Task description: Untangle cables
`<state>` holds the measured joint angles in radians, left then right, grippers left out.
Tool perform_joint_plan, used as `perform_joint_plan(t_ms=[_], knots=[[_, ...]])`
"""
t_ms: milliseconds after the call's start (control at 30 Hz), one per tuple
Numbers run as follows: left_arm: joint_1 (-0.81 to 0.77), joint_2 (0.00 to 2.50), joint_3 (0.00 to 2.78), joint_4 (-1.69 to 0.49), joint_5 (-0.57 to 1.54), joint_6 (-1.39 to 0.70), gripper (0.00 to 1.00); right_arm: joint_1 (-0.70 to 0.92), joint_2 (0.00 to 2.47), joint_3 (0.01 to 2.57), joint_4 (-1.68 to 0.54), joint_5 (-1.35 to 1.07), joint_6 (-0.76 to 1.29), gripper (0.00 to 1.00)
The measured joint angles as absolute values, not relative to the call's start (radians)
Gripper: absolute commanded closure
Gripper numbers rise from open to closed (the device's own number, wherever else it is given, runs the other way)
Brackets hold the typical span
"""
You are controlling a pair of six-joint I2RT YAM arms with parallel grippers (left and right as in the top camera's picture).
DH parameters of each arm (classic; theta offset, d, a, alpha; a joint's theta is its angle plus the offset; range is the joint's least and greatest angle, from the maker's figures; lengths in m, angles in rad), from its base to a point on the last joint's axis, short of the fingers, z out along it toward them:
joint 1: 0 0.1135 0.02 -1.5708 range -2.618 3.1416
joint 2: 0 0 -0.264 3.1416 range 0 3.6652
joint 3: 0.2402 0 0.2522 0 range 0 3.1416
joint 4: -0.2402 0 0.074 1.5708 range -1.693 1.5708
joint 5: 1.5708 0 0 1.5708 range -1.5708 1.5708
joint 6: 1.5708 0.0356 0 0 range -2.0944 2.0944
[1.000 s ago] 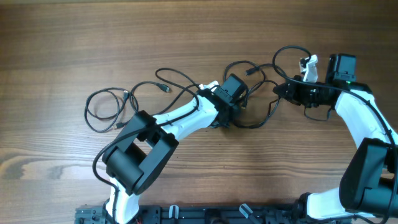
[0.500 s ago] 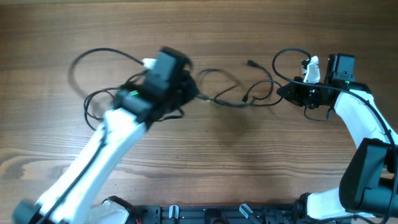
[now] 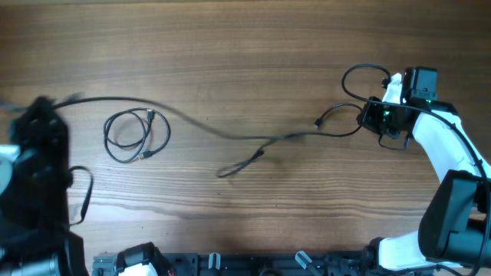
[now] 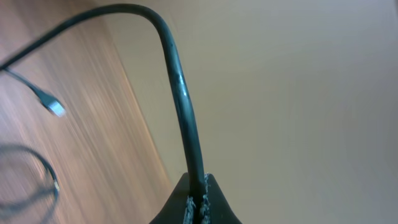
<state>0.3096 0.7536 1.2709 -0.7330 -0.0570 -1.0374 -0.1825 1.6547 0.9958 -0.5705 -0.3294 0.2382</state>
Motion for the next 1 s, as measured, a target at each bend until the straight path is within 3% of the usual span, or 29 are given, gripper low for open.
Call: perform_joint_plan(t_ms=[167, 367, 600, 833, 867, 900, 967, 1000], knots=[[0.453, 0.780, 1.271, -0.766, -0.209, -1.053, 0.96, -0.184, 1.655, 0.996, -0.586, -0.238, 0.266, 0.96], [0.514, 0.903, 1.271, -0.838, -0.226, -1.055, 0.96, -0.185, 1.655, 0.996, -0.613, -0.069, 0.349, 0.96], [0.509, 1.190, 1.272, -0.847, 0.221, -0.852, 0.96, -0.186, 1.655, 0.996, -0.589, -0.332, 0.297, 0.96], [0.364, 1.646, 1.272, -0.991, 0.571, -0.403, 0.96, -0.126, 1.655, 0.996, -0.575, -0.498, 0.256, 0.96], [0.361, 1.678, 1.272, -0.995, 0.574, -0.382, 0.91, -0.119, 1.655, 0.996, -0.573, -0.501, 0.256, 0.96], [0.361, 1.698, 1.274, -0.994, 0.578, -0.369, 0.80, -0.115, 1.655, 0.996, -0.572, -0.501, 0.256, 0.96], [0.362, 1.787, 1.274, -0.987, 0.578, -0.340, 0.15, -0.092, 1.655, 0.996, -0.568, -0.503, 0.256, 0.96], [0.362, 1.817, 1.273, -0.985, 0.576, -0.327, 0.00, -0.073, 1.655, 0.996, -0.562, -0.510, 0.256, 0.96]])
